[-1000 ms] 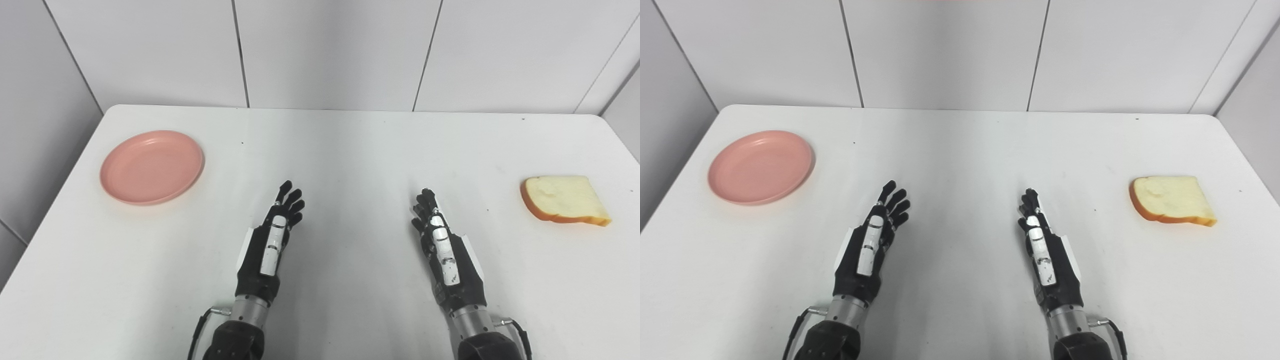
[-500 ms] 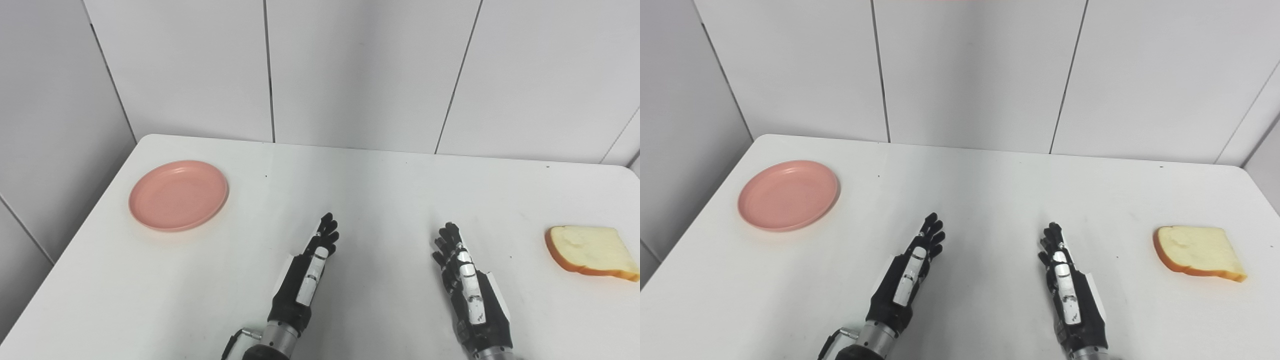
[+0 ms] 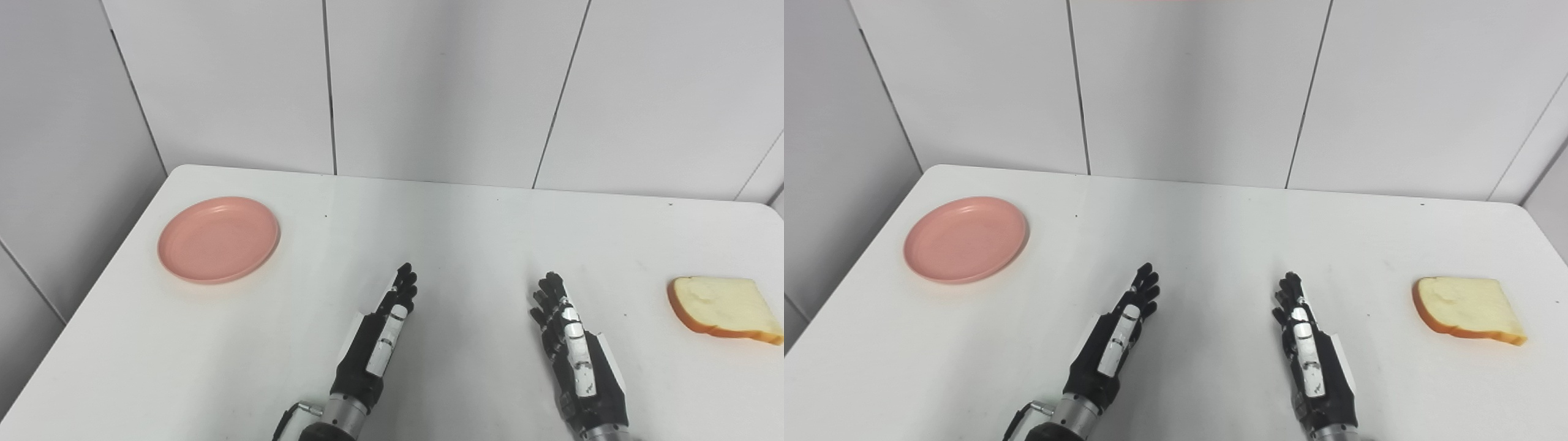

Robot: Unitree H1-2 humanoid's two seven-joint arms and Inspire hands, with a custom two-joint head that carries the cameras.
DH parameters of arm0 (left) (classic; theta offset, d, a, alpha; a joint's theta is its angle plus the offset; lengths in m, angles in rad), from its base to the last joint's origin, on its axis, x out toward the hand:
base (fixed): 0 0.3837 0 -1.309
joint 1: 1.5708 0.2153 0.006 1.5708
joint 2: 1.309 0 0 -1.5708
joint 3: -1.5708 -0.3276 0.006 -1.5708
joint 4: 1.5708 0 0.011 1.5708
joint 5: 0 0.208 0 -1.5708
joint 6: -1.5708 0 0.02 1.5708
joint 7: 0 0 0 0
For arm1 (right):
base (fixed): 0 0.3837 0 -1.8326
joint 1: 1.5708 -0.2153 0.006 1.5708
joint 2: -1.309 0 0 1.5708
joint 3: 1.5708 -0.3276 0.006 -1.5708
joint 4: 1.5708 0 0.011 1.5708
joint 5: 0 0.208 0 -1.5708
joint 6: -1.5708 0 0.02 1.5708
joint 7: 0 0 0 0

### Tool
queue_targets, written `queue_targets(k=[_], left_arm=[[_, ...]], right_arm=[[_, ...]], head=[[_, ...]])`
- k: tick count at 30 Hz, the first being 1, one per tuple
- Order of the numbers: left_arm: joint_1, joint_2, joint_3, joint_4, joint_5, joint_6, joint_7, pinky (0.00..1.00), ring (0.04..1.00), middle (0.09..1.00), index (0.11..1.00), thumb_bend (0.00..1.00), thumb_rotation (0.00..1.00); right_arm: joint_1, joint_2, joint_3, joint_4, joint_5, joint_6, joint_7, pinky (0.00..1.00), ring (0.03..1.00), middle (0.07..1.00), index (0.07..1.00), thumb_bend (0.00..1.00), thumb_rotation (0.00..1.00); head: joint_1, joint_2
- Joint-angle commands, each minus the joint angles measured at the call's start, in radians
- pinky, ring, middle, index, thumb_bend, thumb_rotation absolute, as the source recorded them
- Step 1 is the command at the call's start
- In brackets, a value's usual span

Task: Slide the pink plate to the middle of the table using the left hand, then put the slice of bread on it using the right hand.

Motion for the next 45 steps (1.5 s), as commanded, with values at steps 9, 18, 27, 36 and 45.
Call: queue_targets(k=[9, 18, 27, 36, 45], left_arm=[[0.036, -0.001, 0.036, 0.059, -0.033, 0.01, 0.013, 0.94, 0.952, 0.969, 0.973, 0.43, 1.0], [0.004, 0.023, 0.048, -0.025, -0.105, 0.061, -0.05, 0.99, 0.991, 0.997, 0.998, 0.46, 1.0], [-0.04, 0.043, 0.064, -0.152, -0.119, 0.122, -0.07, 1.0, 0.996, 0.996, 0.99, 0.5, 1.0], [-0.083, 0.061, 0.089, -0.286, -0.135, 0.207, -0.06, 0.98, 0.963, 0.968, 0.966, 0.46, 1.0], [-0.161, 0.11, 0.192, -0.361, -0.216, 0.294, -0.052, 0.97, 0.951, 0.967, 0.968, 0.43, 1.0]], right_arm=[[0.057, -0.006, -0.01, 0.059, 0.002, -0.009, 0.005, 1.0, 1.0, 1.0, 0.995, 0.32, 1.0], [0.055, -0.005, -0.01, 0.052, 0.005, -0.012, 0.005, 1.0, 1.0, 1.0, 0.993, 0.31, 1.0], [0.048, -0.005, -0.008, 0.056, 0.008, -0.019, 0.007, 1.0, 1.0, 1.0, 0.995, 0.32, 1.0], [0.048, -0.009, -0.005, 0.05, -0.003, -0.013, 0.004, 1.0, 0.997, 1.0, 0.992, 0.31, 1.0], [0.05, -0.003, -0.009, 0.046, 0.018, -0.004, 0.007, 1.0, 1.0, 1.0, 0.99, 0.33, 1.0]], head=[[-0.012, 0.03], [-0.006, 0.047], [-0.002, 0.054], [0.003, 0.058], [0.006, 0.06]])
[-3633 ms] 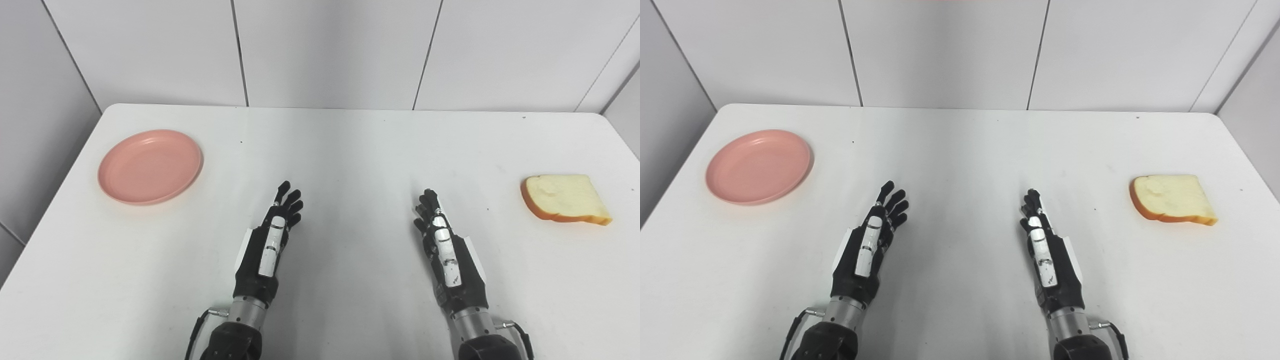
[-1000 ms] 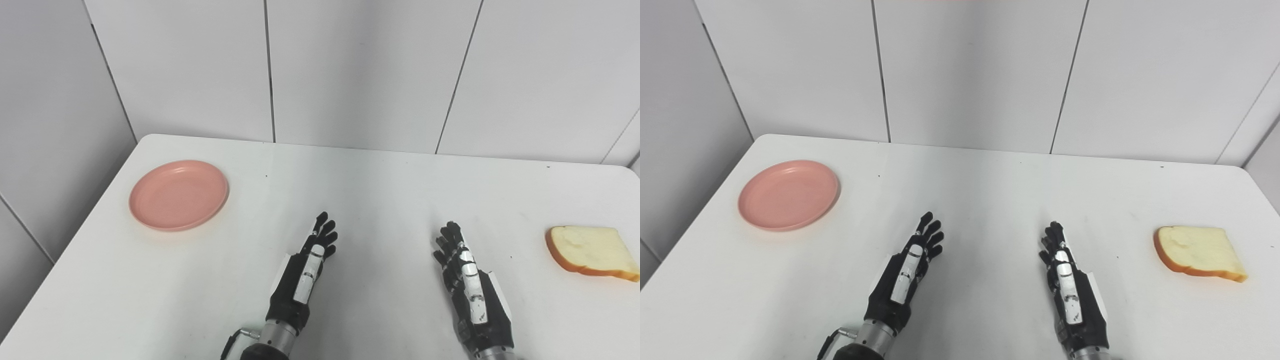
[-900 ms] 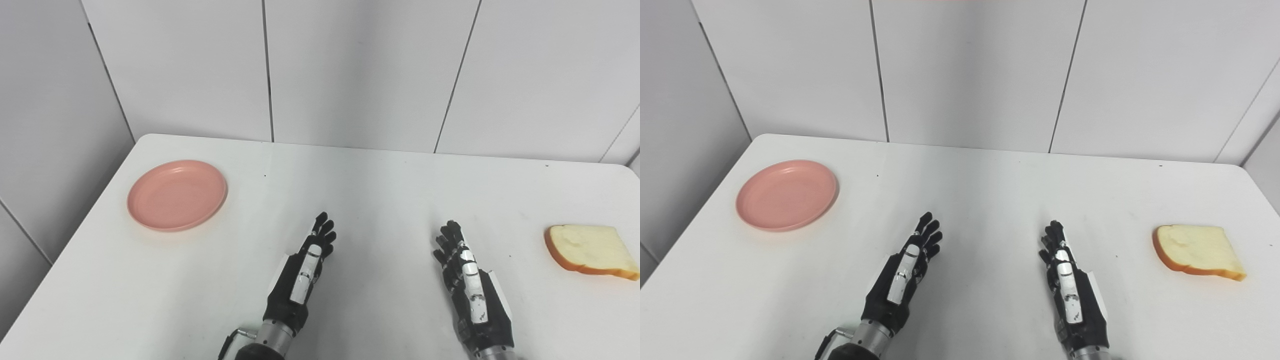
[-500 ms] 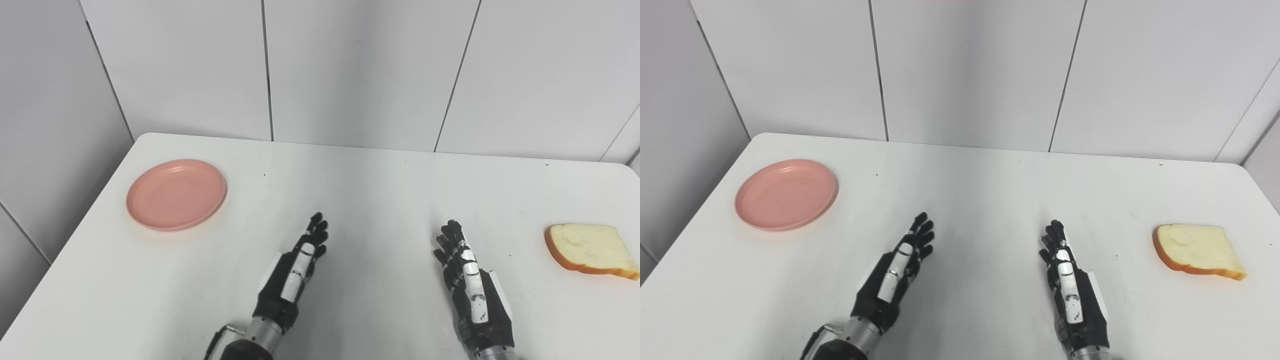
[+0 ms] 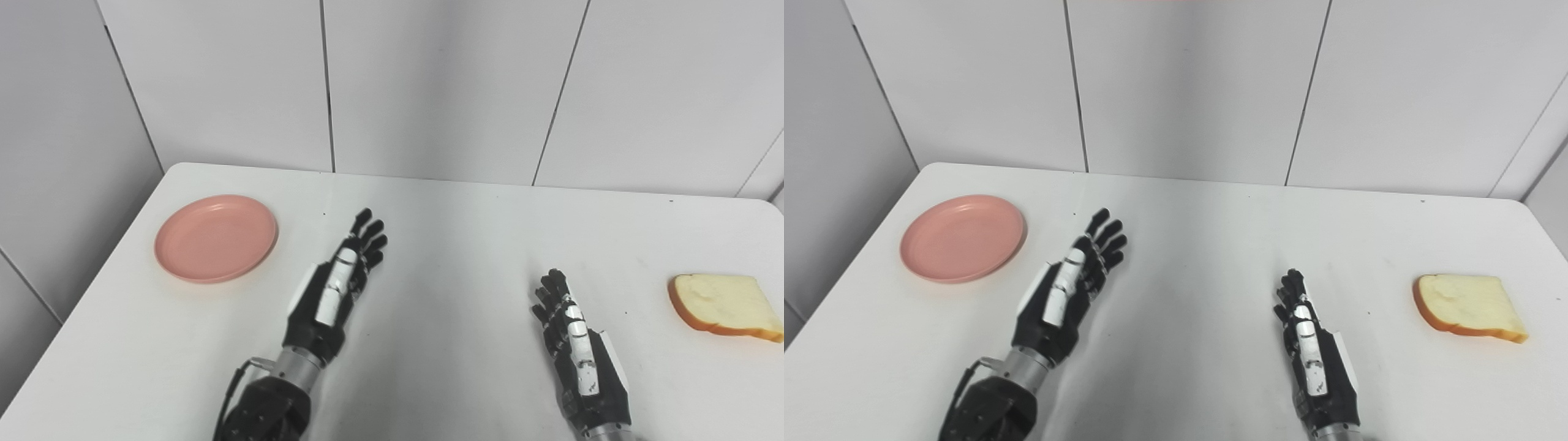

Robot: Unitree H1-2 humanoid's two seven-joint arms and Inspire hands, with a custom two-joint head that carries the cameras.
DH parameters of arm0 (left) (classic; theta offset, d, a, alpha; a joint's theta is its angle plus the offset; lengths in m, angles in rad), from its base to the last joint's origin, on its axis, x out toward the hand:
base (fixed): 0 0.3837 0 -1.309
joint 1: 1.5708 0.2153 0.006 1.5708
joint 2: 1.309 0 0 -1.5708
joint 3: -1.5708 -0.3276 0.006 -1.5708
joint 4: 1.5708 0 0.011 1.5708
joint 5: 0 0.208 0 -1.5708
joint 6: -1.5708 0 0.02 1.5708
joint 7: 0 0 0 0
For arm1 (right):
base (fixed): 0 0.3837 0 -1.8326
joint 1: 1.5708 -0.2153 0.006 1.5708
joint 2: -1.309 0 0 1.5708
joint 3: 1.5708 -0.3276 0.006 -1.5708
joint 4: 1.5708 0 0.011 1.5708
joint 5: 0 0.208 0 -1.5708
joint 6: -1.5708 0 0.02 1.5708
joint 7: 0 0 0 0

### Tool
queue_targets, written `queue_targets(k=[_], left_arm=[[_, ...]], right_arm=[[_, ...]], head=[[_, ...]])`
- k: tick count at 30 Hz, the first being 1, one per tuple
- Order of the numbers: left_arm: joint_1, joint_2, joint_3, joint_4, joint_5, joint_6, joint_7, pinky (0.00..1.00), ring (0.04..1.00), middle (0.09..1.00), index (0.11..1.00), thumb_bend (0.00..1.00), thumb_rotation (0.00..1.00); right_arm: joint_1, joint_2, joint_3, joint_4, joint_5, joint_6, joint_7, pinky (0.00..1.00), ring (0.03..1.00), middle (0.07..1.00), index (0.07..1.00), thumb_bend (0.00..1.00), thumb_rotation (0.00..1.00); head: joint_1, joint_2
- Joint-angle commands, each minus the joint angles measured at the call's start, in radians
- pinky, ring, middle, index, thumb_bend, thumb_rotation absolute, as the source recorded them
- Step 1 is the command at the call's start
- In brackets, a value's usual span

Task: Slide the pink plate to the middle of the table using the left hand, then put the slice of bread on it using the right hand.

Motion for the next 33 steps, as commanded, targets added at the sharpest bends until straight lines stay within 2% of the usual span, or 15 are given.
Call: queue_targets(k=[1, 6, 15, 18, 21, 27, 33], left_arm=[[-0.05, 0.01, 0.016, -0.049, -0.019, 0.006, 0.009, 0.96, 0.949, 0.965, 0.965, 0.43, 1.0], [-0.11, 0.067, 0.052, -0.06, -0.004, 0.012, 0.021, 0.99, 0.946, 0.954, 0.957, 0.46, 1.0], [-0.24, 0.13, 0.16, -0.02, -0.079, 0.018, 0.038, 1.0, 0.93, 0.936, 0.938, 0.45, 1.0], [-0.255, 0.138, 0.171, -0.01, -0.084, 0.02, 0.045, 0.99, 0.927, 0.932, 0.933, 0.45, 1.0], [-0.298, 0.175, 0.208, 0.03, -0.095, 0.01, 0.047, 0.97, 0.923, 0.928, 0.93, 0.45, 1.0], [-0.349, 0.24, 0.257, 0.106, -0.085, -0.012, 0.068, 0.93, 0.909, 0.921, 0.917, 0.47, 1.0], [-0.381, 0.285, 0.3, 0.203, -0.091, -0.033, 0.082, 0.91, 0.912, 0.921, 0.914, 0.43, 1.0]], right_arm=[[0.049, -0.003, -0.011, 0.065, 0.014, -0.004, 0.011, 1.0, 1.0, 1.0, 0.991, 0.33, 1.0], [0.05, -0.006, -0.009, 0.059, 0.016, 0.004, 0.012, 1.0, 1.0, 1.0, 0.996, 0.33, 1.0], [0.049, -0.008, -0.011, 0.065, 0.012, -0.003, 0.011, 1.0, 1.0, 1.0, 0.993, 0.32, 1.0], [0.05, -0.006, -0.012, 0.063, 0.011, 0.003, 0.007, 1.0, 1.0, 1.0, 0.991, 0.32, 1.0], [0.049, -0.007, -0.014, 0.075, 0.013, -0.016, 0.012, 1.0, 0.997, 1.0, 0.988, 0.32, 1.0], [0.052, -0.008, -0.012, 0.072, 0.015, -0.012, 0.013, 1.0, 1.0, 1.0, 0.991, 0.32, 1.0], [0.051, -0.008, -0.009, 0.074, 0.01, -0.017, 0.013, 1.0, 1.0, 1.0, 0.99, 0.32, 1.0]], head=[[0.0, 0.002], [0.005, 0.004], [0.012, 0.001], [0.012, 0.001], [0.018, -0.002], [0.015, -0.004], [0.013, -0.006]])
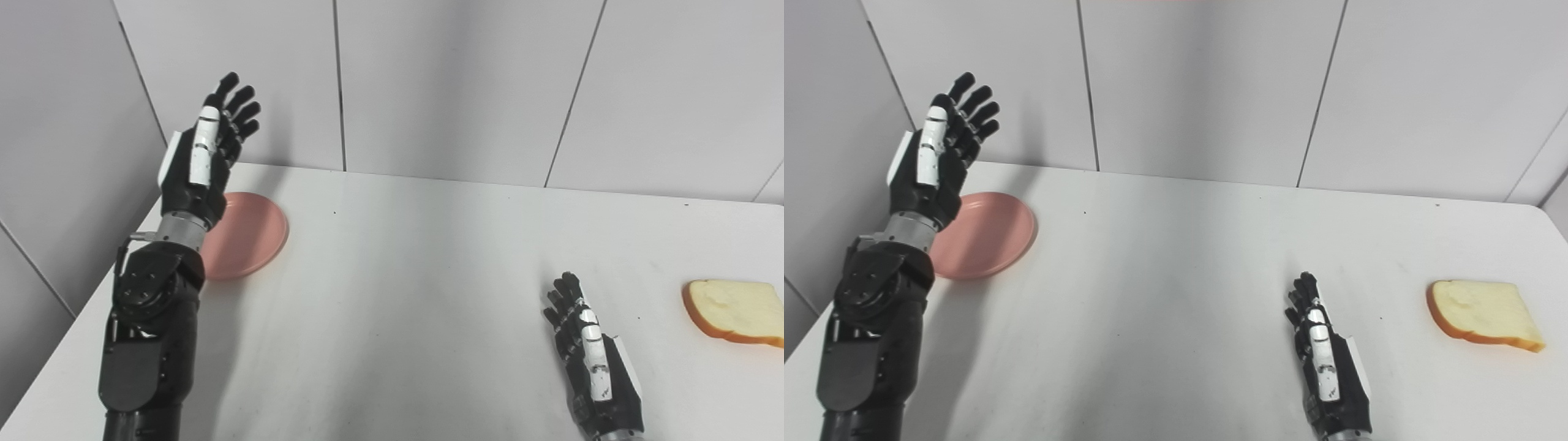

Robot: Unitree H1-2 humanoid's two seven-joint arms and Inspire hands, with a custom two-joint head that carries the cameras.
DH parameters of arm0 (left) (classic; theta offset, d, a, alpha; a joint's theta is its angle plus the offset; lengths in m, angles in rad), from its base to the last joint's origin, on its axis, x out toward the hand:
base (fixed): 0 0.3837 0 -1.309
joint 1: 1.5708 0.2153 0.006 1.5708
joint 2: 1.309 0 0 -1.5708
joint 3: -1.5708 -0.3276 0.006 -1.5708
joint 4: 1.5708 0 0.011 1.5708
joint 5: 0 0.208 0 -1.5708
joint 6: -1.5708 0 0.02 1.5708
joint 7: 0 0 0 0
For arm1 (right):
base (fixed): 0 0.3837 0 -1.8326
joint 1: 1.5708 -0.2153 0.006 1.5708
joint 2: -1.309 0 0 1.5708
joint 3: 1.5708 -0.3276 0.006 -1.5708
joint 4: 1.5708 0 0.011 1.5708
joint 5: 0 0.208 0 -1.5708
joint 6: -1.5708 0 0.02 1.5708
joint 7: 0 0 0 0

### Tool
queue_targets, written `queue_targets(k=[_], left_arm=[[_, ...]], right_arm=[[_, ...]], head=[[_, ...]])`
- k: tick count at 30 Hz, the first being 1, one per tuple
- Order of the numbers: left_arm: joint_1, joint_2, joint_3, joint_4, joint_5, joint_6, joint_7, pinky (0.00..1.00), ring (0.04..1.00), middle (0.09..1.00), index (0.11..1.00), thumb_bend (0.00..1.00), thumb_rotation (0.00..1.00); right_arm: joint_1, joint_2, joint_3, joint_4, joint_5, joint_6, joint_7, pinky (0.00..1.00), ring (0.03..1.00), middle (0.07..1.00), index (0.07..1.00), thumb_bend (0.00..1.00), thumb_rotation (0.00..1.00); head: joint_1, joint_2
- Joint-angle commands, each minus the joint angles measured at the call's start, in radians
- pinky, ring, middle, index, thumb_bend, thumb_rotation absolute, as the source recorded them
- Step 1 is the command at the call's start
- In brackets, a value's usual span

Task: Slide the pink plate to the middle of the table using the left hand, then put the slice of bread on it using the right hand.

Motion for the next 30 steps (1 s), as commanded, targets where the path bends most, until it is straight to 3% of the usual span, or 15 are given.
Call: queue_targets(k=[1, 9, 30], left_arm=[[-0.054, 0.032, 0.019, 0.024, -0.009, -0.048, 0.008, 0.91, 0.913, 0.919, 0.915, 0.43, 1.0], [-0.088, 0.11, 0.083, 0.179, -0.04, -0.111, -0.013, 0.92, 0.919, 0.919, 0.921, 0.46, 1.0], [-0.086, 0.197, 0.132, 0.402, -0.108, -0.21, -0.057, 0.95, 0.932, 0.936, 0.933, 0.53, 1.0]], right_arm=[[0.049, -0.003, -0.007, 0.08, 0.0, -0.023, 0.01, 1.0, 0.997, 1.0, 0.988, 0.32, 1.0], [0.049, 0.004, -0.009, 0.08, 0.006, -0.023, 0.009, 1.0, 1.0, 1.0, 0.991, 0.31, 1.0], [0.055, -0.004, -0.008, 0.076, 0.0, -0.014, 0.008, 1.0, 0.999, 1.0, 0.99, 0.32, 1.0]], head=[[0.0, 0.0], [0.0, -0.001], [0.003, -0.006]])
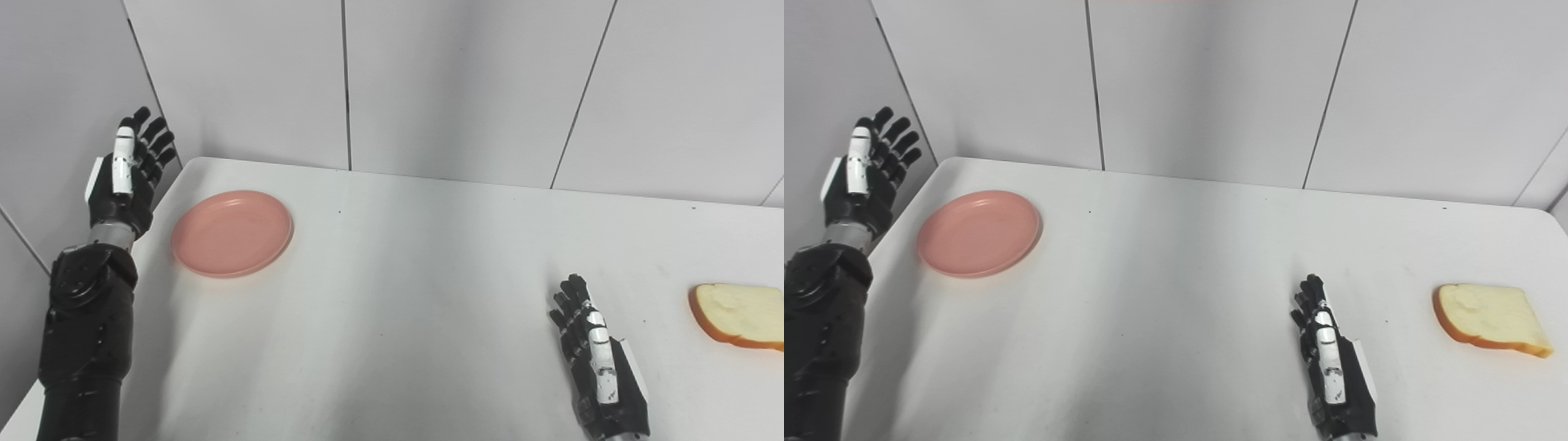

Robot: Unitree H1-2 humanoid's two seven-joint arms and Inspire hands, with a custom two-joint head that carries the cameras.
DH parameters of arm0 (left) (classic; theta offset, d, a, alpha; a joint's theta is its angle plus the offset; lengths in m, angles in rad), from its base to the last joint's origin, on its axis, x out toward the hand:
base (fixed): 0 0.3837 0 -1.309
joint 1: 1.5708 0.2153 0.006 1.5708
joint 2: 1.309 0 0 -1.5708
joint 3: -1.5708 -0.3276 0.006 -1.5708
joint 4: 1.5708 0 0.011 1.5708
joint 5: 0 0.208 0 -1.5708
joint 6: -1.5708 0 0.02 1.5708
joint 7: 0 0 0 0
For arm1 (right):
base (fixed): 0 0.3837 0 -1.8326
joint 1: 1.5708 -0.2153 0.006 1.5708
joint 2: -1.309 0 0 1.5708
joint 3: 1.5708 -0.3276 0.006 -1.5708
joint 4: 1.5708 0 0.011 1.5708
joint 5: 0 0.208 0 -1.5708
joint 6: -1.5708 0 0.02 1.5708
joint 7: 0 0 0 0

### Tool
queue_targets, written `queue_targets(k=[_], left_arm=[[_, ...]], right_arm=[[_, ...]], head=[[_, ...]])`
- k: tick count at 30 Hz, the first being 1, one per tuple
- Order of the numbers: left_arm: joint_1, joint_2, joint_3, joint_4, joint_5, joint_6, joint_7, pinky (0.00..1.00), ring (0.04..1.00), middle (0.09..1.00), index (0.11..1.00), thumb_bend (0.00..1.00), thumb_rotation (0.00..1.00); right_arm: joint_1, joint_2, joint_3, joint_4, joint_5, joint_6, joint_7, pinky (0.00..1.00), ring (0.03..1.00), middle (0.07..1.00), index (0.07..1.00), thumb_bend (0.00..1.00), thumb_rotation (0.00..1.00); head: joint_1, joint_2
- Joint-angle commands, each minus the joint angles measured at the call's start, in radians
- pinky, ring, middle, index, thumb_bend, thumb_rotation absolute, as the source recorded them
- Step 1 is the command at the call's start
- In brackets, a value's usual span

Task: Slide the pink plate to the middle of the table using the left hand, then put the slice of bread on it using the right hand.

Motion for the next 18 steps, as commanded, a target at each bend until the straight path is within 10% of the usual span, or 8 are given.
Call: queue_targets(k=[1, 18], left_arm=[[-0.042, 0.033, 0.007, -0.013, -0.012, -0.051, -0.007, 0.95, 0.932, 0.936, 0.933, 0.53, 1.0], [-0.037, 0.01, 0.025, 0.125, -0.018, -0.105, 0.036, 0.96, 0.937, 0.919, 0.928, 0.49, 1.0]], right_arm=[[0.053, -0.005, -0.004, 0.075, -0.007, -0.013, 0.008, 1.0, 0.999, 1.0, 0.99, 0.32, 1.0], [0.057, -0.007, -0.006, 0.064, -0.017, -0.013, 0.004, 1.0, 0.998, 1.0, 0.991, 0.31, 1.0]], head=[[0.0, 0.003], [0.002, 0.012]])
